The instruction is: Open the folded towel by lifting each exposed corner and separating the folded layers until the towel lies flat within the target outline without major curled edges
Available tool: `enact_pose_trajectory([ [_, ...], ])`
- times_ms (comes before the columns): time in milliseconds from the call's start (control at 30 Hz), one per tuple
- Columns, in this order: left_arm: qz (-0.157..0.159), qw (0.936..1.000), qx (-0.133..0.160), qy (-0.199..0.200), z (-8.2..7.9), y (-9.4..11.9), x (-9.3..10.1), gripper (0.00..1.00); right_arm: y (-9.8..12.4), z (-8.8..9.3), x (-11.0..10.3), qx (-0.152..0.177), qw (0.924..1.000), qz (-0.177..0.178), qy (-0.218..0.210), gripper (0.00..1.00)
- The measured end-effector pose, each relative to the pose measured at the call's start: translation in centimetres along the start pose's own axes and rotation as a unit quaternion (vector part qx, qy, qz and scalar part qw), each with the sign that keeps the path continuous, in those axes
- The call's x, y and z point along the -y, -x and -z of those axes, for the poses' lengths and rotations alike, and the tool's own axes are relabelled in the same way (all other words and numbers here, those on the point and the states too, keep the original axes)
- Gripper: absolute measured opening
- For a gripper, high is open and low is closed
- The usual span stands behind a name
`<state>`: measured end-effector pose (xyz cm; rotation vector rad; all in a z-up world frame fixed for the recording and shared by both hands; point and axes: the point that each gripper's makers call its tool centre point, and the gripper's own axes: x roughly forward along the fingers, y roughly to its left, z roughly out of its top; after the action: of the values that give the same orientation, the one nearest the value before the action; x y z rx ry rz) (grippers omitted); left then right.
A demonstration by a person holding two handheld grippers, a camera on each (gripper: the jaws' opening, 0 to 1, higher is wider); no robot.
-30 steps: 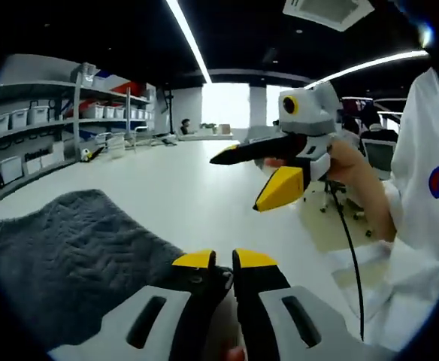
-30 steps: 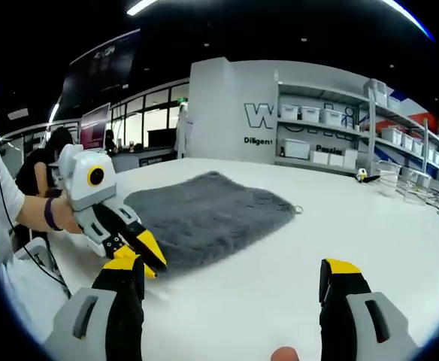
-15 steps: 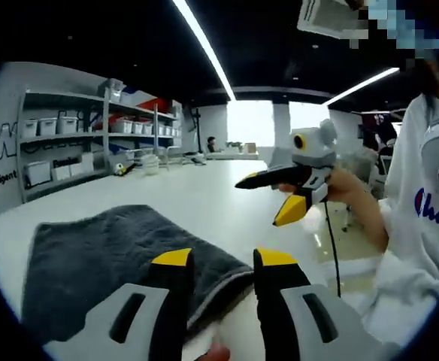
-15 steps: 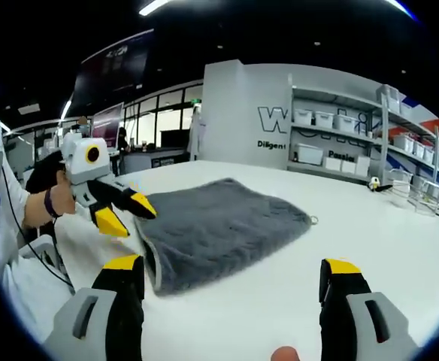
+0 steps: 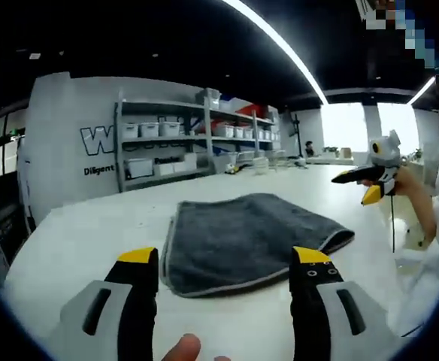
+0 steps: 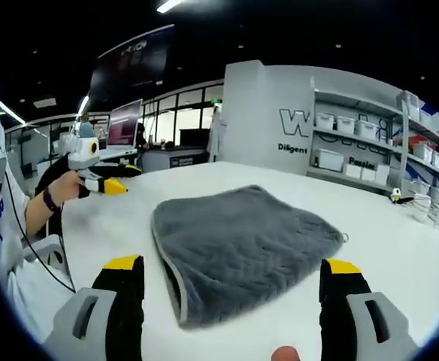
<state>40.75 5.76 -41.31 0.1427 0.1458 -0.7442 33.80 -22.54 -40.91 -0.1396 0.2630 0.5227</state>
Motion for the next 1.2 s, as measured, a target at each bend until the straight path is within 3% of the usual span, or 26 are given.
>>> enact_pose_trajectory([
  [167,-0.015,0.9992,-0.034,0.012,2.6,0.6,-1.0,0.81,-1.0,0.4,-0.7,-0.011,0.9999,-0.013,0.000,0.99],
  [333,-0.018,0.9982,-0.051,0.024,3.9,0.7,-1.0,0.86,-1.3,1.0,-1.1,-0.025,0.9995,-0.021,0.001,0.99],
  [667,-0.021,0.9974,-0.061,0.034,4.3,0.7,-1.0,0.94,-1.2,2.2,-0.9,-0.047,0.9988,-0.011,0.010,0.99],
  [1000,-0.026,0.9964,-0.066,0.046,4.5,1.0,-1.0,0.99,-1.6,4.7,-1.2,-0.087,0.9961,-0.007,0.013,0.99],
  [1133,-0.028,0.9964,-0.064,0.047,4.4,1.0,-1.0,0.99,-1.4,5.3,-1.0,-0.097,0.9951,-0.004,0.019,0.86],
  [1200,-0.030,0.9963,-0.064,0.048,4.4,1.1,-1.0,0.99,-1.4,5.5,-1.0,-0.098,0.9950,-0.005,0.018,0.85],
])
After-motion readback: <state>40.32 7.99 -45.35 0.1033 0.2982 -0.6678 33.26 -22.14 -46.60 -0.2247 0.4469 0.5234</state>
